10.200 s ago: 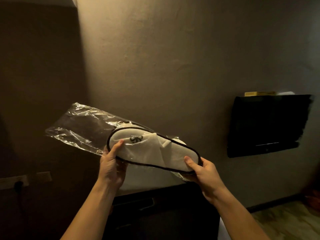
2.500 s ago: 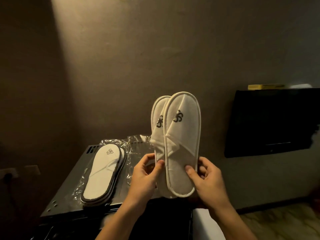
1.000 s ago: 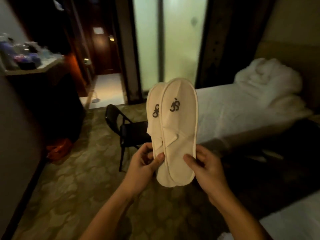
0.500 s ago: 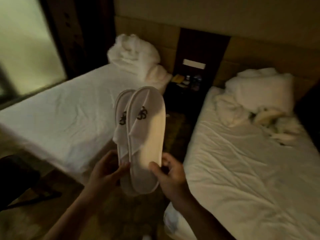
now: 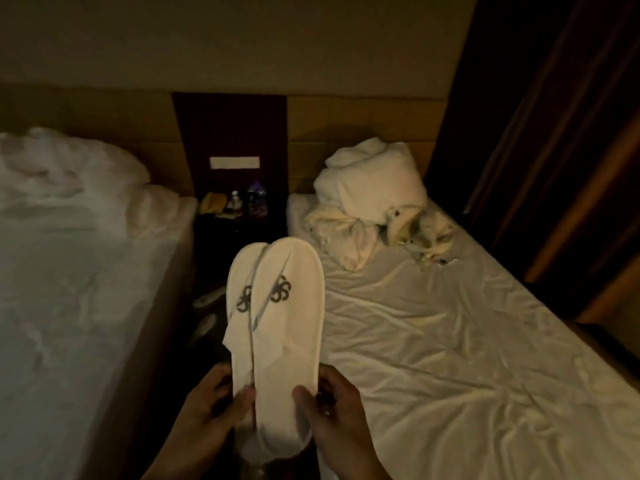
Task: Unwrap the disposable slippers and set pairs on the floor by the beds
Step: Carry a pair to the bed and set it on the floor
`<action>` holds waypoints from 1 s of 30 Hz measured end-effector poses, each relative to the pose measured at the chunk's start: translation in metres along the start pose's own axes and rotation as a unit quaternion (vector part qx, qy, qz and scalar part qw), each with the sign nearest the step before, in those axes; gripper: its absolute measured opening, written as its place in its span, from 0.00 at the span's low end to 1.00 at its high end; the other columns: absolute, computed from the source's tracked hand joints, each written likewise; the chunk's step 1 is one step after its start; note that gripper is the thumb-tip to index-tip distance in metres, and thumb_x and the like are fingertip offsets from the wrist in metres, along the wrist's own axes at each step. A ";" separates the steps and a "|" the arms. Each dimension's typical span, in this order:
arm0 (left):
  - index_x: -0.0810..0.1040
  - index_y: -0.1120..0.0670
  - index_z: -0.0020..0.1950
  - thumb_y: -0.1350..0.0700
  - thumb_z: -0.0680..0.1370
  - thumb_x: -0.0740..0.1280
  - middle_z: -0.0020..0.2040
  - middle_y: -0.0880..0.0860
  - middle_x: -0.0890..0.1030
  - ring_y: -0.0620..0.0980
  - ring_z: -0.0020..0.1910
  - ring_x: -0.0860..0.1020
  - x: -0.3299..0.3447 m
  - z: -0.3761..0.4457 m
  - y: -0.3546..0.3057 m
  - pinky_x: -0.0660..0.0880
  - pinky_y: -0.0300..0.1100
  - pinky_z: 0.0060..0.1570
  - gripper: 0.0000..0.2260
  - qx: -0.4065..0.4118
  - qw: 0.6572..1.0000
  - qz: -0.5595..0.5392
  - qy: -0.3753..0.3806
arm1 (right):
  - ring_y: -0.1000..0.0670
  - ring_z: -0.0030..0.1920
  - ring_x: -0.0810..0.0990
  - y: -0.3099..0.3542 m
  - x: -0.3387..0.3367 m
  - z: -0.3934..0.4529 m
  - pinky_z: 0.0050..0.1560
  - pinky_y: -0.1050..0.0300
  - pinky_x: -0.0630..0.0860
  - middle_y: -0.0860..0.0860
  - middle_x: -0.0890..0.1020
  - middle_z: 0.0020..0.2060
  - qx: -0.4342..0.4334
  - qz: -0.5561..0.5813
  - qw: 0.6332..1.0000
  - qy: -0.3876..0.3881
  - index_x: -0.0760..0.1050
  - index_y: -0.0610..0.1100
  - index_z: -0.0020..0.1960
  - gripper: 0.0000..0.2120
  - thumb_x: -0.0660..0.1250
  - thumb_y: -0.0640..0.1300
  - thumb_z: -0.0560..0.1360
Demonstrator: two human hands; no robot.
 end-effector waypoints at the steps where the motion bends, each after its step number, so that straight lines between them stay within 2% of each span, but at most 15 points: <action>1: 0.78 0.54 0.64 0.59 0.72 0.78 0.60 0.54 0.83 0.57 0.64 0.78 0.000 0.021 0.002 0.73 0.54 0.67 0.21 -0.024 1.000 0.001 0.016 | 0.52 0.44 0.85 0.006 0.000 0.008 0.44 0.66 0.78 0.47 0.88 0.46 0.000 0.005 1.000 -0.017 0.82 0.45 0.53 0.11 0.74 0.34 0.74; 4: 0.72 0.51 0.73 0.55 0.68 0.81 0.67 0.53 0.79 0.55 0.67 0.76 0.006 0.069 -0.007 0.70 0.57 0.70 0.35 -0.067 0.996 -0.004 0.052 | 0.52 0.41 0.85 0.017 0.002 0.027 0.42 0.66 0.78 0.50 0.88 0.40 -0.009 -0.001 0.997 -0.082 0.83 0.48 0.52 0.10 0.73 0.35 0.74; 8: 0.71 0.50 0.74 0.43 0.54 0.86 0.65 0.50 0.81 0.51 0.65 0.77 0.002 0.135 -0.019 0.72 0.52 0.68 0.51 -0.035 0.983 -0.017 0.178 | 0.58 0.38 0.84 0.022 0.018 0.051 0.42 0.68 0.77 0.58 0.86 0.35 -0.015 -0.019 0.984 -0.174 0.82 0.55 0.52 0.12 0.73 0.40 0.75; 9: 0.72 0.51 0.73 0.47 0.57 0.86 0.64 0.50 0.81 0.52 0.65 0.77 -0.001 0.150 -0.023 0.73 0.50 0.67 0.47 -0.033 0.978 -0.005 0.206 | 0.59 0.38 0.84 0.023 0.027 0.056 0.43 0.67 0.78 0.59 0.85 0.35 -0.015 -0.019 0.980 -0.200 0.82 0.54 0.53 0.12 0.74 0.40 0.75; 10: 0.74 0.52 0.71 0.55 0.64 0.84 0.61 0.50 0.83 0.51 0.63 0.79 -0.005 0.165 -0.027 0.75 0.46 0.63 0.38 -0.027 0.972 0.022 0.231 | 0.59 0.38 0.84 0.022 0.037 0.059 0.43 0.66 0.79 0.59 0.86 0.36 -0.012 -0.016 0.973 -0.228 0.82 0.54 0.54 0.12 0.74 0.40 0.74; 12: 0.78 0.51 0.59 0.69 0.73 0.74 0.45 0.45 0.88 0.43 0.52 0.84 -0.011 0.186 -0.038 0.78 0.31 0.46 0.19 0.008 0.952 0.069 0.297 | 0.56 0.41 0.85 0.021 0.063 0.062 0.44 0.64 0.80 0.56 0.87 0.40 0.005 0.008 0.957 -0.288 0.82 0.52 0.54 0.12 0.75 0.39 0.74; 13: 0.77 0.50 0.54 0.72 0.75 0.70 0.38 0.41 0.87 0.37 0.44 0.84 -0.012 0.191 -0.043 0.76 0.27 0.38 0.17 0.023 0.941 0.081 0.327 | 0.53 0.43 0.86 0.020 0.074 0.061 0.45 0.63 0.80 0.54 0.88 0.42 0.006 0.023 0.949 -0.313 0.82 0.51 0.54 0.11 0.75 0.39 0.75; 15: 0.75 0.52 0.52 0.73 0.76 0.67 0.33 0.36 0.85 0.30 0.36 0.81 -0.020 0.198 -0.052 0.74 0.25 0.34 0.16 0.034 0.917 0.092 0.386 | 0.51 0.46 0.86 0.017 0.096 0.055 0.48 0.59 0.81 0.52 0.88 0.44 0.014 0.045 0.931 -0.361 0.82 0.49 0.55 0.11 0.75 0.38 0.75; 17: 0.76 0.54 0.51 0.72 0.76 0.69 0.38 0.45 0.87 0.33 0.39 0.83 -0.023 0.203 -0.057 0.75 0.26 0.37 0.13 0.051 0.893 0.100 0.436 | 0.51 0.49 0.87 0.017 0.114 0.047 0.50 0.57 0.81 0.52 0.88 0.46 0.024 0.062 0.914 -0.400 0.82 0.49 0.56 0.11 0.75 0.40 0.75; 19: 0.77 0.55 0.54 0.63 0.73 0.73 0.47 0.53 0.87 0.46 0.51 0.85 -0.024 0.206 -0.056 0.78 0.33 0.45 0.11 0.060 0.868 0.106 0.481 | 0.51 0.48 0.87 0.017 0.128 0.036 0.48 0.58 0.82 0.51 0.88 0.46 0.034 0.074 0.895 -0.439 0.82 0.48 0.55 0.10 0.75 0.40 0.75; 21: 0.77 0.56 0.59 0.58 0.71 0.71 0.54 0.51 0.86 0.54 0.57 0.83 -0.027 0.201 -0.050 0.80 0.42 0.54 0.17 0.052 0.835 0.116 0.535 | 0.55 0.46 0.86 0.015 0.144 0.020 0.45 0.60 0.82 0.52 0.88 0.45 0.047 0.090 0.871 -0.480 0.81 0.47 0.55 0.09 0.75 0.41 0.75; 23: 0.76 0.53 0.63 0.56 0.71 0.73 0.58 0.50 0.85 0.53 0.60 0.82 -0.031 0.190 -0.039 0.78 0.49 0.62 0.21 0.037 0.799 0.126 0.586 | 0.58 0.45 0.85 0.010 0.157 0.001 0.44 0.63 0.82 0.53 0.87 0.47 0.056 0.105 0.851 -0.511 0.80 0.46 0.54 0.09 0.74 0.41 0.75; 26: 0.71 0.49 0.68 0.52 0.69 0.78 0.61 0.52 0.84 0.54 0.62 0.81 -0.045 0.169 -0.017 0.79 0.55 0.61 0.29 -0.003 0.761 0.152 0.631 | 0.56 0.49 0.84 -0.010 0.181 -0.024 0.46 0.62 0.82 0.54 0.86 0.49 0.083 0.125 0.833 -0.533 0.79 0.49 0.54 0.09 0.74 0.43 0.75; 28: 0.70 0.49 0.70 0.49 0.69 0.79 0.64 0.52 0.83 0.54 0.64 0.80 -0.054 0.159 -0.003 0.77 0.56 0.63 0.33 -0.004 0.757 0.159 0.634 | 0.54 0.50 0.84 -0.020 0.192 -0.035 0.46 0.61 0.82 0.54 0.86 0.49 0.090 0.135 0.824 -0.544 0.79 0.50 0.53 0.09 0.74 0.42 0.75; 30: 0.69 0.48 0.72 0.50 0.68 0.79 0.65 0.48 0.82 0.50 0.65 0.80 -0.063 0.157 0.009 0.77 0.52 0.65 0.35 -0.023 0.753 0.158 0.639 | 0.52 0.49 0.85 -0.029 0.205 -0.040 0.47 0.58 0.83 0.52 0.86 0.48 0.095 0.135 0.812 -0.560 0.79 0.51 0.51 0.09 0.74 0.41 0.75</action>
Point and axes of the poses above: each hand's wrist, its own z-axis towards the middle knuckle, its own x-axis out of the palm, y = z × x, the point moved 1 cm from there along z, towards the middle knuckle
